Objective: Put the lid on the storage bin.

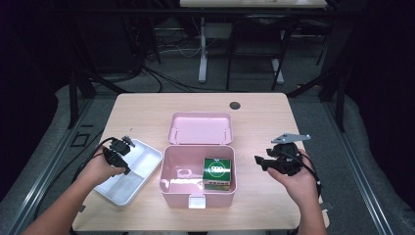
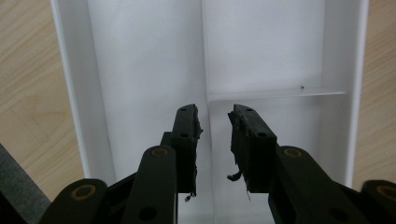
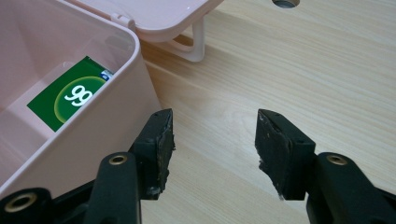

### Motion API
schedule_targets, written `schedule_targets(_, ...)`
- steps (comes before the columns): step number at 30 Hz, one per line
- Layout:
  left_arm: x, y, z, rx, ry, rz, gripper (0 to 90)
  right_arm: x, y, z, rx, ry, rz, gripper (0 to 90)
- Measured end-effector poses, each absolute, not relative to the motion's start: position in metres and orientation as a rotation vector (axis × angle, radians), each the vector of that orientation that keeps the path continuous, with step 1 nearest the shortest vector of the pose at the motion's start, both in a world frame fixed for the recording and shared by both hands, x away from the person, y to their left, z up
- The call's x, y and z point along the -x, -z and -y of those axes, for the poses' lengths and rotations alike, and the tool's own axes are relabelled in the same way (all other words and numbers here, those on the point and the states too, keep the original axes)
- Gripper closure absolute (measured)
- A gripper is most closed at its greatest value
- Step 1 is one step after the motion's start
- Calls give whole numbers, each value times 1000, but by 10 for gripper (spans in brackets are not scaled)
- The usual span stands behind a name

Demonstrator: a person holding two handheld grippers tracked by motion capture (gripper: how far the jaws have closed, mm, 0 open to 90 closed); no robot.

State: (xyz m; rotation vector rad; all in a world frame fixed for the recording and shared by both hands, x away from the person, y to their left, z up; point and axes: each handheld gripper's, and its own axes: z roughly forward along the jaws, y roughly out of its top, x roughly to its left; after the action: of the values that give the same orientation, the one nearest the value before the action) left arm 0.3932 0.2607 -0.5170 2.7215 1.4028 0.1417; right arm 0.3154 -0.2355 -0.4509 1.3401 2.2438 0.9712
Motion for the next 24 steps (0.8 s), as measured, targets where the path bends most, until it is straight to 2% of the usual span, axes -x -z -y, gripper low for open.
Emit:
schedule_targets(8, -398, 525, -258, -2776, -162, -1415, 760, -316, 453, 234, -1343, -976, -2235, 461)
schedule_targets(24, -406, 543, -256, -2778, -77, -1465, 857, -319, 457, 233, -1348, -970, -2247, 459)
